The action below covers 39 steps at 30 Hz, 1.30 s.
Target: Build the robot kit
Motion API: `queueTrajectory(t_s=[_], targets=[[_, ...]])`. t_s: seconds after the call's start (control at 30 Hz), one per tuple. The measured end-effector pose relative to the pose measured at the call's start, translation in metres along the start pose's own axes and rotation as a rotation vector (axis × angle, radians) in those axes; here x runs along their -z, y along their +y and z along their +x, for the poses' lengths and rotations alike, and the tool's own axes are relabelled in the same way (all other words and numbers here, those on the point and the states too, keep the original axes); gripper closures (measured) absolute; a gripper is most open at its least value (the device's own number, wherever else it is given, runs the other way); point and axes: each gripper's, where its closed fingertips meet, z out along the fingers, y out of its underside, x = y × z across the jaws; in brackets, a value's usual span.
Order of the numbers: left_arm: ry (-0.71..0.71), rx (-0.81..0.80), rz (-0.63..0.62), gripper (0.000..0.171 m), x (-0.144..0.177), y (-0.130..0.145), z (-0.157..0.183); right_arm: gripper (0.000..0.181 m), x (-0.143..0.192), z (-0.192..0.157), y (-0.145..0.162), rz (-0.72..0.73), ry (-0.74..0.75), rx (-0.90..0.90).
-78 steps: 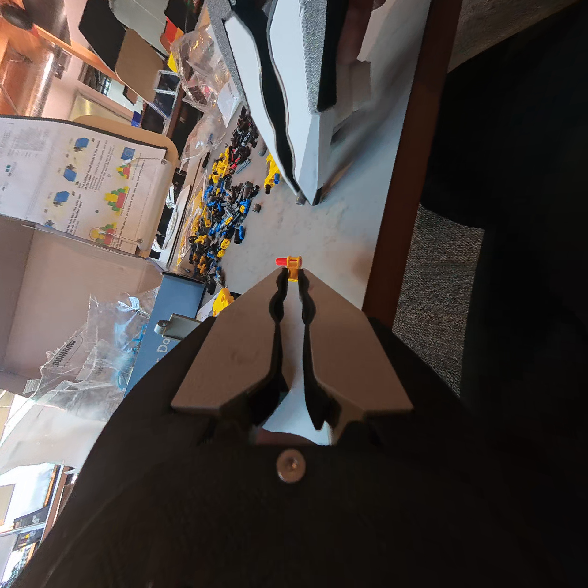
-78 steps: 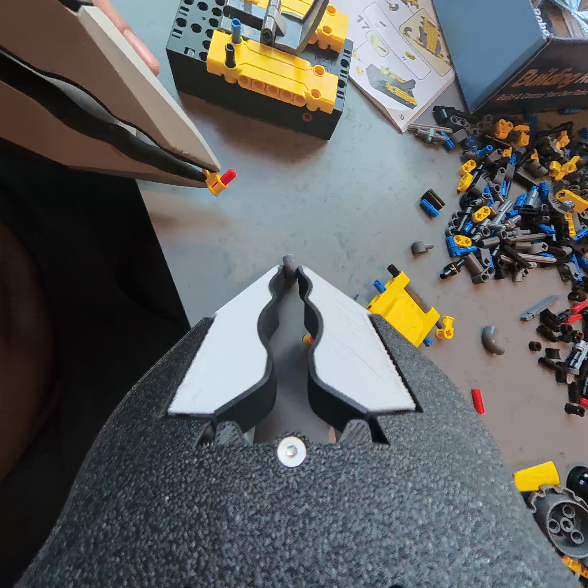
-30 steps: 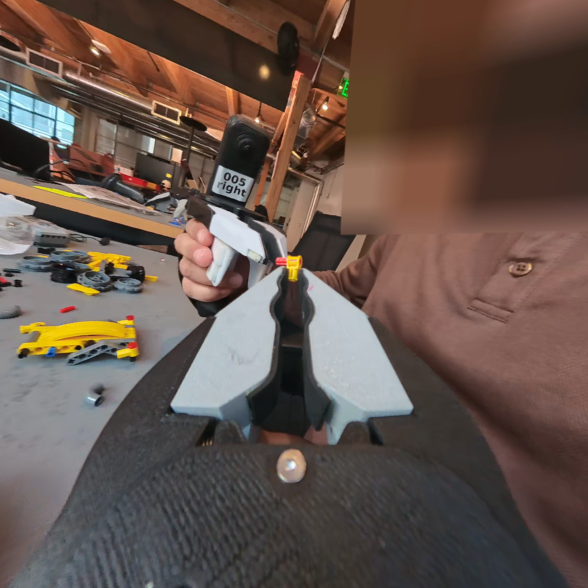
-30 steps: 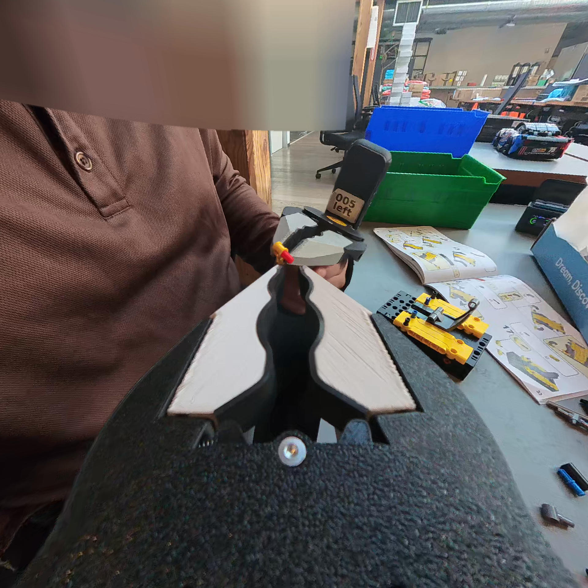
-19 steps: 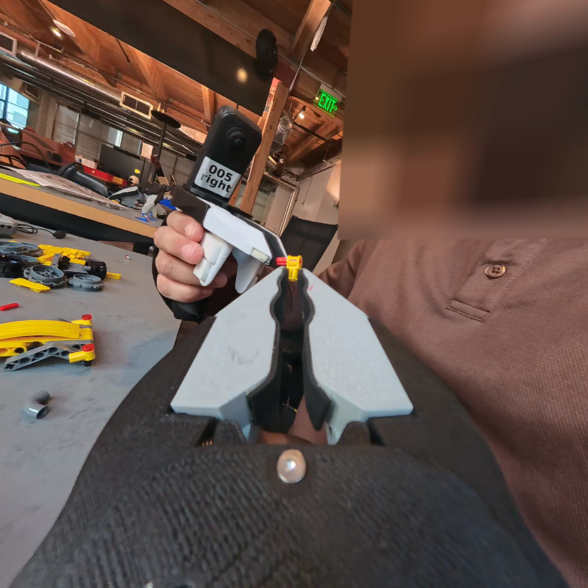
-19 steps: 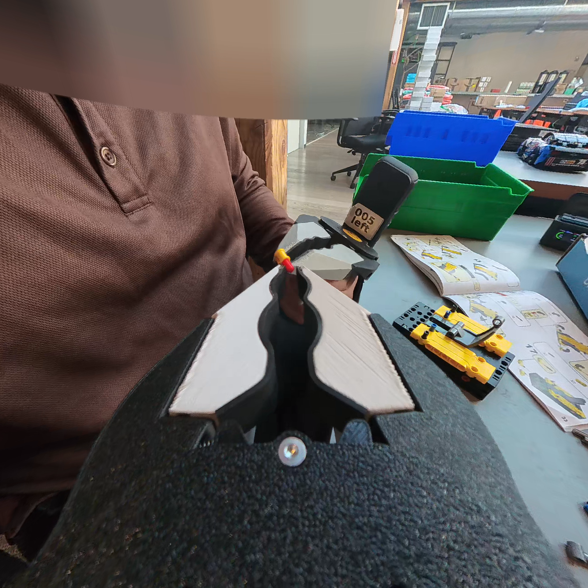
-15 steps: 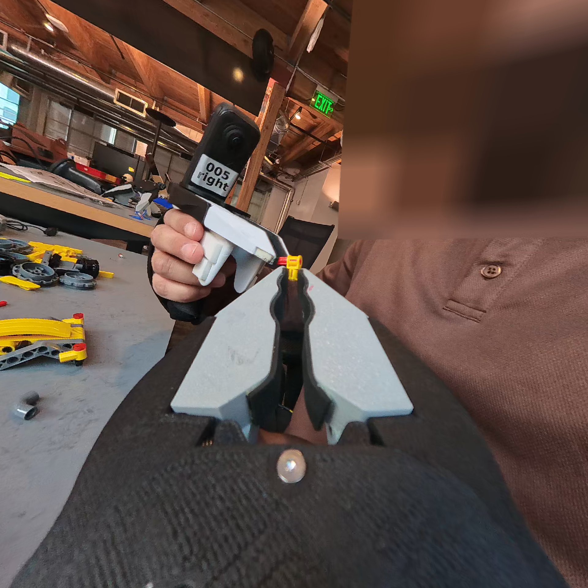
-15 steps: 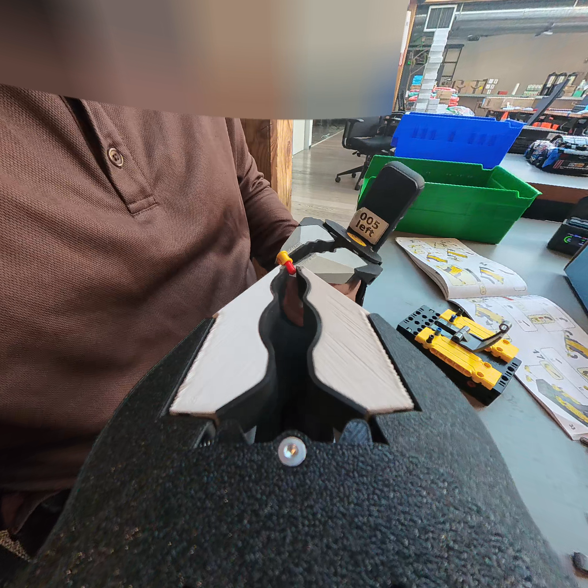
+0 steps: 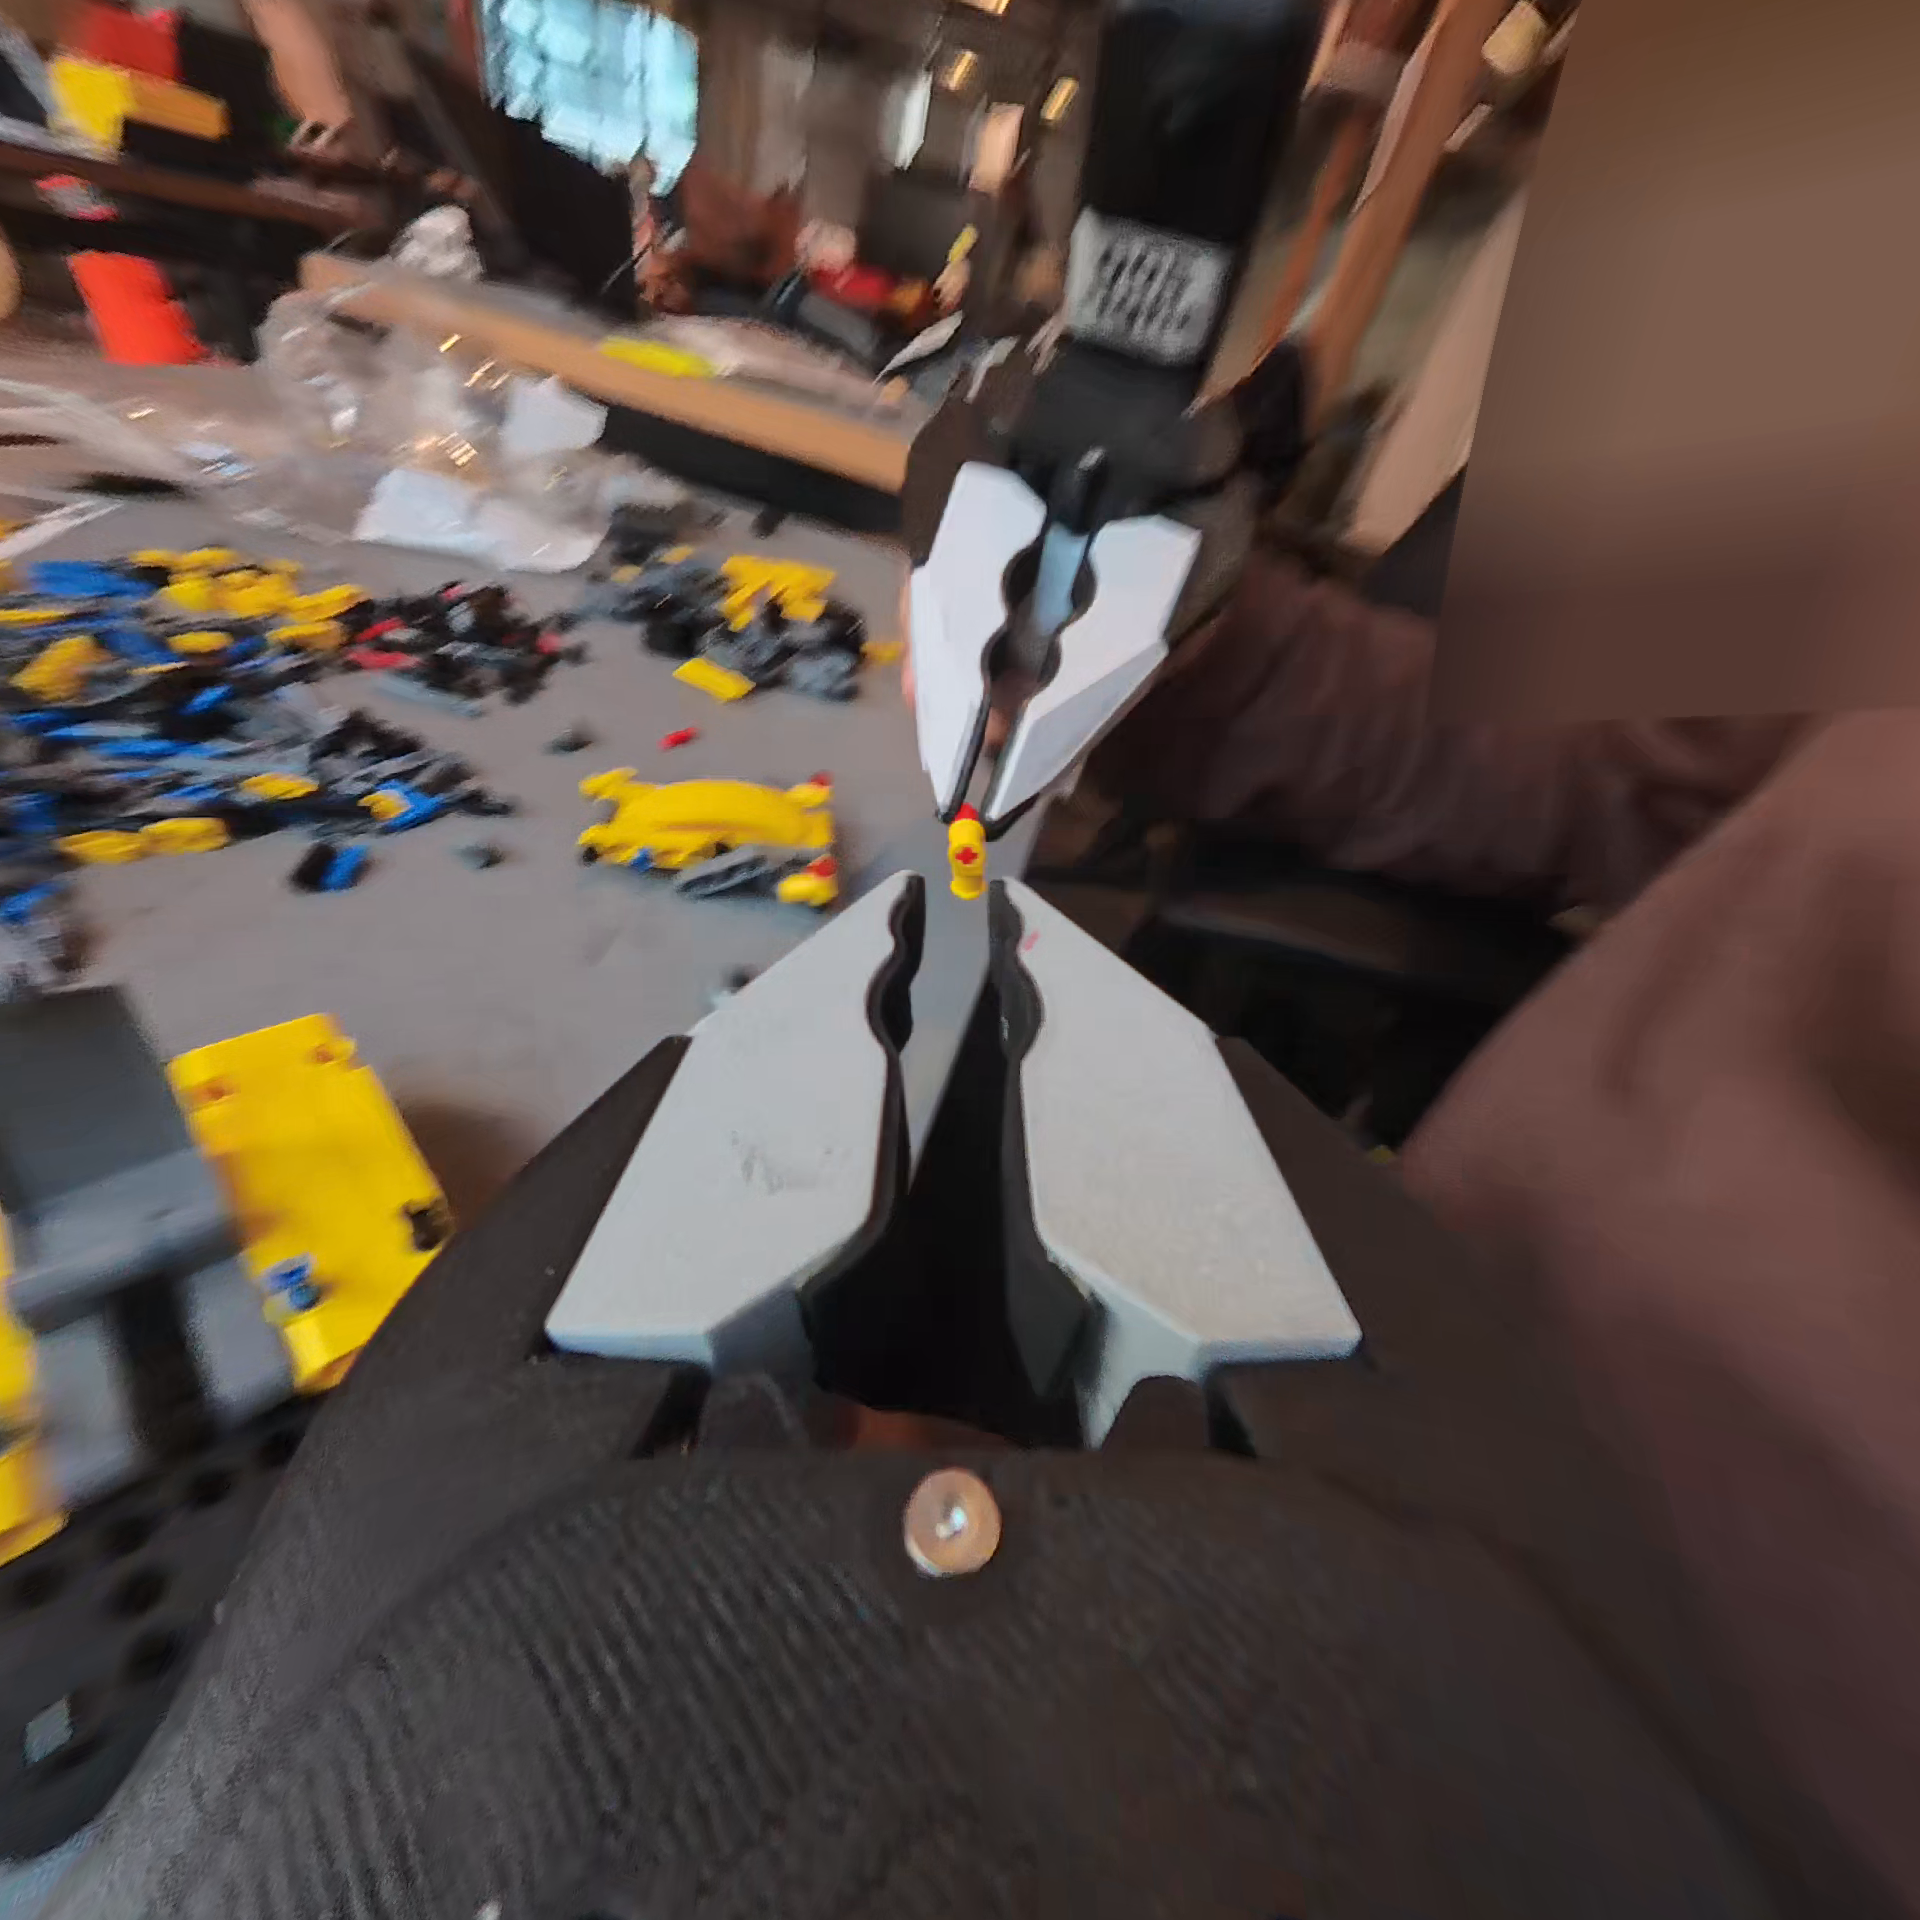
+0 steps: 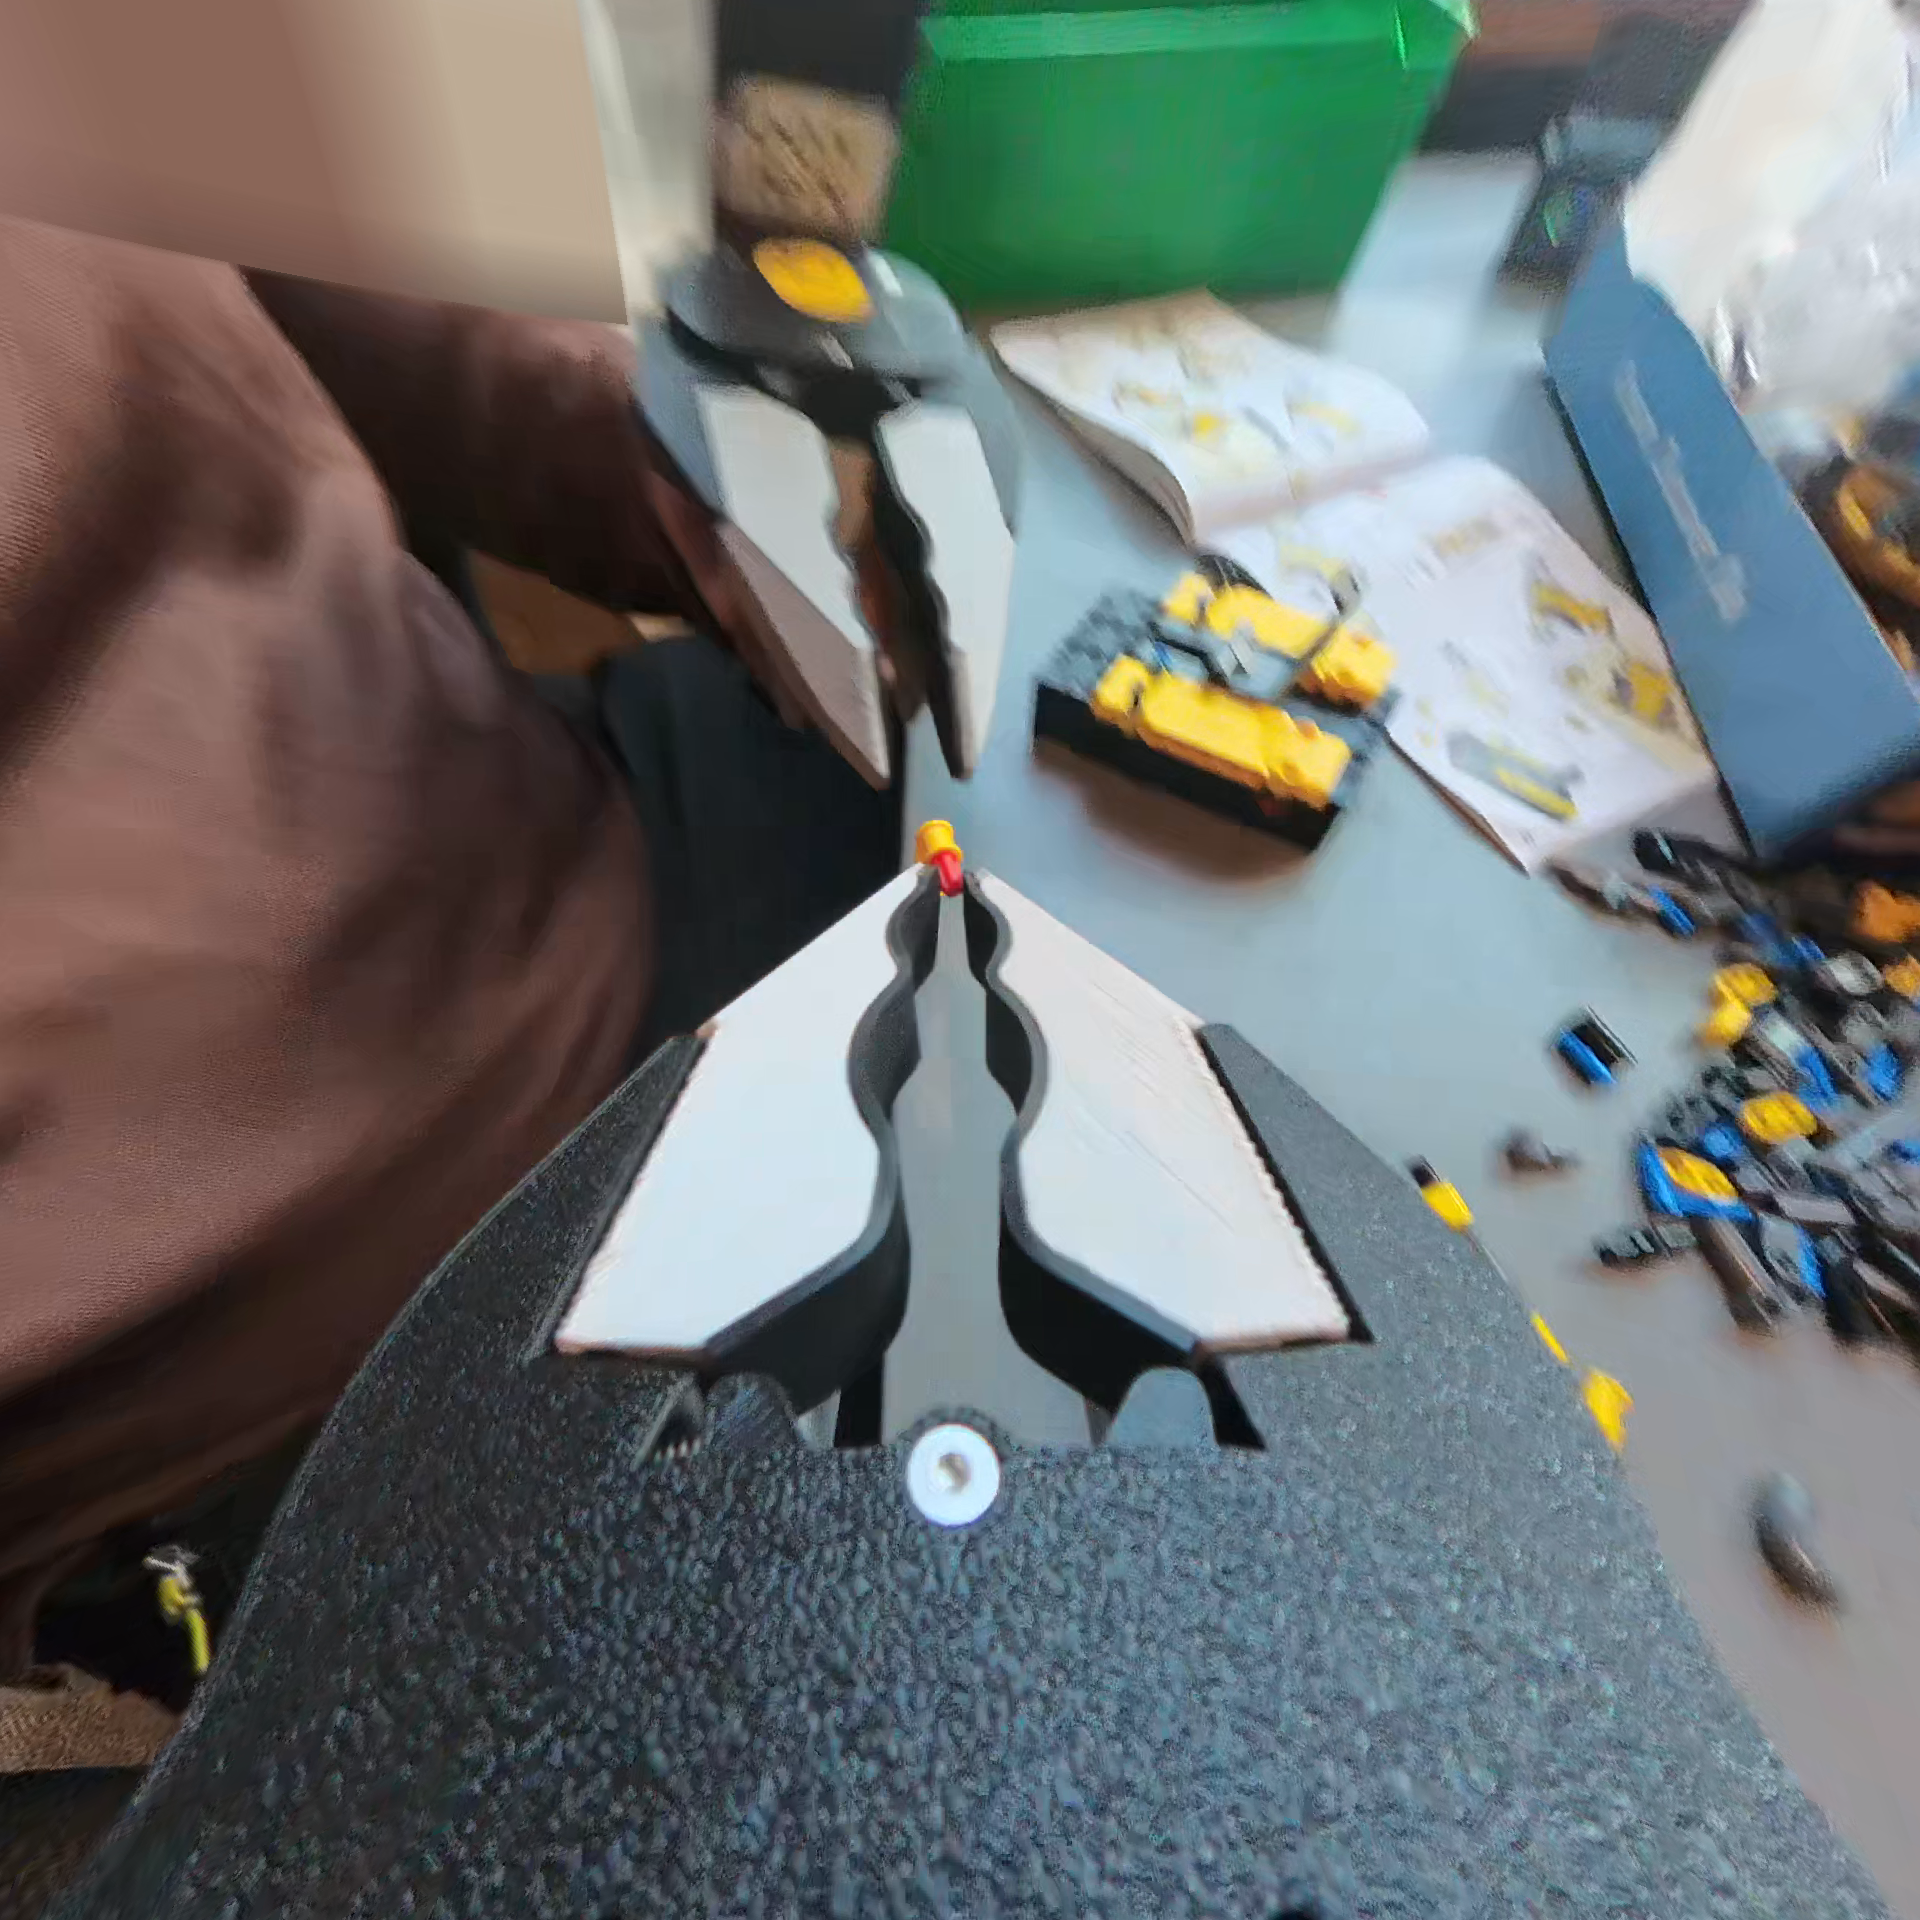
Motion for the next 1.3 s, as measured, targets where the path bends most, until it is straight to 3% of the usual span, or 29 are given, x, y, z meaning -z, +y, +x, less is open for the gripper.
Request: queueTrajectory(t_s=[0.2, 0.4, 0.93, 1.13, 1.3], targets=[[-0.168, -0.214, -0.342, 0.153, -0.012, 0.035, -0.02, 0.177, -0.014, 0.02, 0.046, -0.414, 0.123, 0.066], [-0.204, -0.153, -0.418, 0.155, -0.015, 0.052, -0.031, 0.177, -0.025, 0.02, 0.061, -0.621, 0.108, 0.114], [-0.212, -0.136, -0.466, 0.162, -0.018, 0.063, -0.035, 0.173, -0.031, 0.018, 0.051, -0.531, 0.12, 0.022], [-0.196, -0.146, -0.475, 0.157, -0.018, 0.064, -0.032, 0.174, -0.009, 0.039, 0.045, -0.502, 0.216, -0.027], [-0.176, -0.204, -0.54, 0.153, -0.019, 0.063, -0.032, 0.17, -0.008, 0.049, 0.061, -0.565, 0.21, -0.028]])
